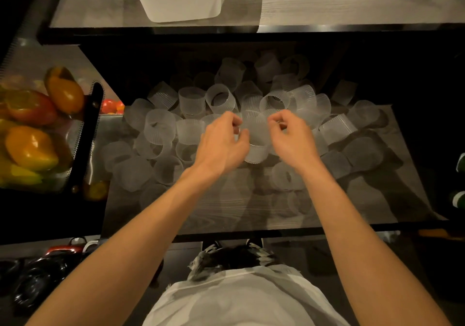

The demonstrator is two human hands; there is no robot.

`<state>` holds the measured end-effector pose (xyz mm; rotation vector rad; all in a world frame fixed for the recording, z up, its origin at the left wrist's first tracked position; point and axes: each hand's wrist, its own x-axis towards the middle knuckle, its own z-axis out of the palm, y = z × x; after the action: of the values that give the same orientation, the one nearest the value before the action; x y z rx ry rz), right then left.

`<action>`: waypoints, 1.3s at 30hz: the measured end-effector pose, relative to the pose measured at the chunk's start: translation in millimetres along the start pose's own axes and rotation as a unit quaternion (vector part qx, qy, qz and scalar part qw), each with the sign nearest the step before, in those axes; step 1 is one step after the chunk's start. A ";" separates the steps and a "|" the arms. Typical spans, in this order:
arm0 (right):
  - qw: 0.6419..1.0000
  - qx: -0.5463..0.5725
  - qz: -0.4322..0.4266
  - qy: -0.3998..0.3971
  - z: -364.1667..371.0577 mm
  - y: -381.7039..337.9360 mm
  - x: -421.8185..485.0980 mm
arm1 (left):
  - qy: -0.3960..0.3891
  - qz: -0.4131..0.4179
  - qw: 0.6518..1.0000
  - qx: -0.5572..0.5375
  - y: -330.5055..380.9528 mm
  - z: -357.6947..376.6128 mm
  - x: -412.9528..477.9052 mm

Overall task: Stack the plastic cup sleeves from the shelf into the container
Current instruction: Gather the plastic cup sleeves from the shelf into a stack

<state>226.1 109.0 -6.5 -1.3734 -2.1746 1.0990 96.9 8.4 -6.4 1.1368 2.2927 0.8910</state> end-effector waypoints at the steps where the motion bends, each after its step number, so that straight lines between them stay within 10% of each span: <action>1: 1.000 0.018 -0.009 0.003 0.6 -6.7 2.9 | 0.019 -0.001 1.000 -0.019 0.0 -6.2 3.0; 24: 0.962 -0.192 -0.046 -0.188 50.9 -17.0 4.6 | -0.009 -0.096 0.993 0.065 -58.0 -15.5 0.3; 28: 0.982 -0.107 -0.083 -0.135 66.5 -39.2 7.0 | 0.078 -0.102 0.991 0.026 -66.1 -38.6 5.9; 34: 0.964 0.060 -0.021 -0.259 112.9 -82.5 10.0 | 0.164 -0.125 0.978 0.039 -106.5 -84.6 16.2; 39: 0.956 0.038 0.028 -0.291 144.4 -104.5 17.7 | 0.087 -0.183 0.975 0.087 -132.6 -105.3 15.9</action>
<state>62.2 38.5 -21.8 -1.1836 -2.4474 1.7692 -48.8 -76.8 -27.6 0.6843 2.6490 0.6793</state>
